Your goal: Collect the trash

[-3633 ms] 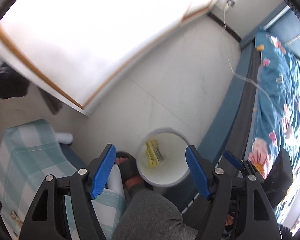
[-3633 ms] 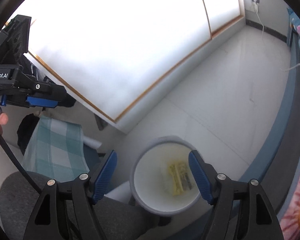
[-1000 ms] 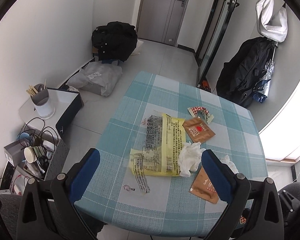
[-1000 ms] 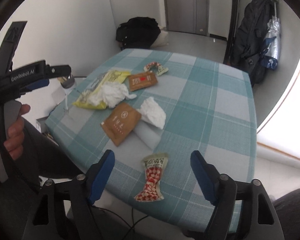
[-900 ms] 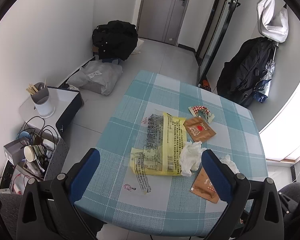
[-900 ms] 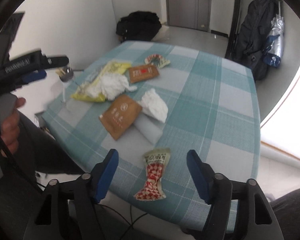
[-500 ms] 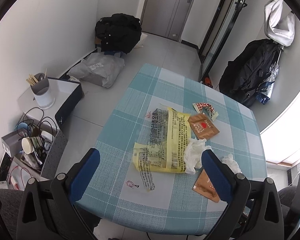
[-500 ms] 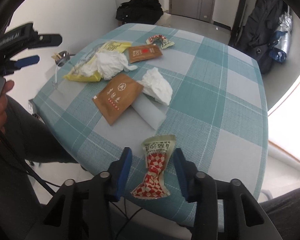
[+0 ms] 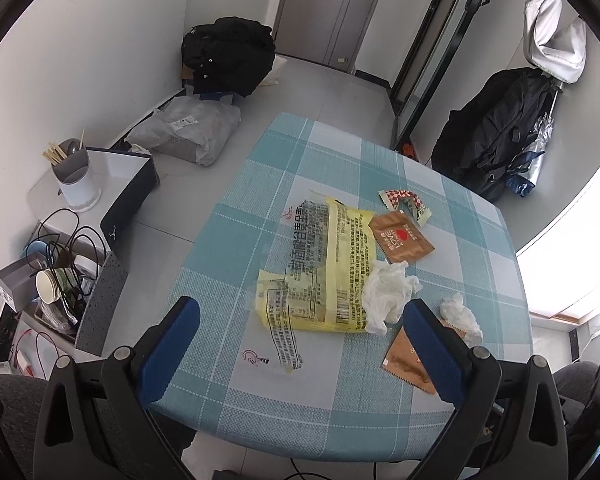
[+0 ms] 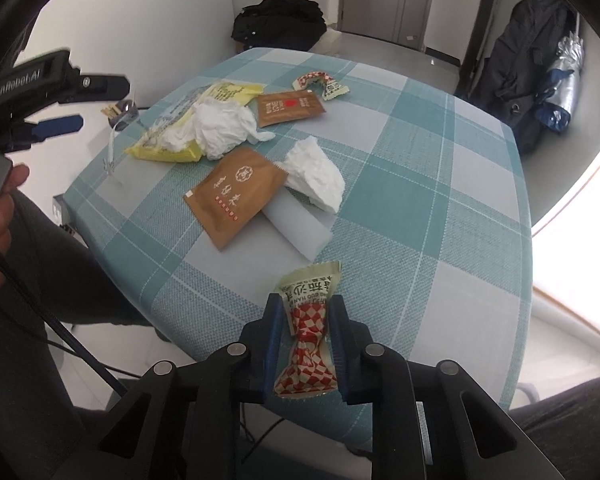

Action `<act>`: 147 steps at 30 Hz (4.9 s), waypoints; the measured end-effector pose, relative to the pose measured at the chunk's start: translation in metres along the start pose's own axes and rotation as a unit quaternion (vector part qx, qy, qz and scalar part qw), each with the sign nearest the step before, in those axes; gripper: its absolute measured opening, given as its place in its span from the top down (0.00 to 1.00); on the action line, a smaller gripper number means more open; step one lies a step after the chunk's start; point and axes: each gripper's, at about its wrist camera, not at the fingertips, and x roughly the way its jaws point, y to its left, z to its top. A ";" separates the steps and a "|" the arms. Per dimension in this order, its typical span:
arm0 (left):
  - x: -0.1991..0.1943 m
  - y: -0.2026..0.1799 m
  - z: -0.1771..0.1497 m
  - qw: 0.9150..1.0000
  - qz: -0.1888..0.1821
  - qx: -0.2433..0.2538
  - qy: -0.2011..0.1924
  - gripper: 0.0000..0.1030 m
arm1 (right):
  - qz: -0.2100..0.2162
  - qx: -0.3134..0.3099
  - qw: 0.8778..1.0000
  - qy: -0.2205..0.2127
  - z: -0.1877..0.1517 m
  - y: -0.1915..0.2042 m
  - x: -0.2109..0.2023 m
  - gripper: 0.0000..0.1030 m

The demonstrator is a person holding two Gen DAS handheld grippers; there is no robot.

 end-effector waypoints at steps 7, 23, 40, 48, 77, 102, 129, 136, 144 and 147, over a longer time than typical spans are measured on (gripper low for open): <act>0.000 -0.017 -0.009 0.999 -0.025 0.041 0.010 0.03 | 0.026 0.054 0.998 -0.032 0.004 -0.021 -0.012 0.79; 0.033 -0.075 -0.031 0.983 -0.072 0.134 0.105 0.03 | 0.059 0.143 0.978 -0.137 0.004 -0.064 -0.056 0.79; 0.069 -0.106 -0.039 0.964 0.000 0.230 0.130 0.03 | 0.063 0.176 0.970 -0.156 -0.010 -0.089 -0.072 0.79; 0.070 -0.105 -0.038 0.965 -0.002 0.233 0.120 0.03 | 0.062 0.169 0.970 -0.164 -0.012 -0.084 -0.077 0.79; 0.043 -0.102 -0.058 0.960 -0.048 0.255 0.108 0.47 | 0.052 0.159 0.971 -0.168 -0.014 -0.074 -0.083 0.80; 0.040 -0.080 -0.045 0.973 -0.084 0.172 0.128 0.57 | 0.039 0.254 0.966 -0.022 0.005 -0.113 -0.004 0.54; 0.010 -0.067 -0.044 0.974 -0.131 0.152 0.105 0.59 | 0.030 0.168 0.982 -0.078 0.014 -0.076 -0.028 0.85; -0.016 -0.076 -0.036 0.974 -0.156 0.150 0.070 0.59 | 0.041 0.176 0.975 -0.126 0.017 -0.082 -0.063 0.85; -0.039 -0.103 -0.014 0.972 -0.182 0.143 0.034 0.59 | 0.040 0.174 0.965 -0.193 0.023 -0.100 -0.116 0.85; -0.048 -0.121 -0.005 0.970 -0.190 0.148 0.019 0.59 | 0.039 0.179 0.958 -0.218 0.025 -0.112 -0.138 0.85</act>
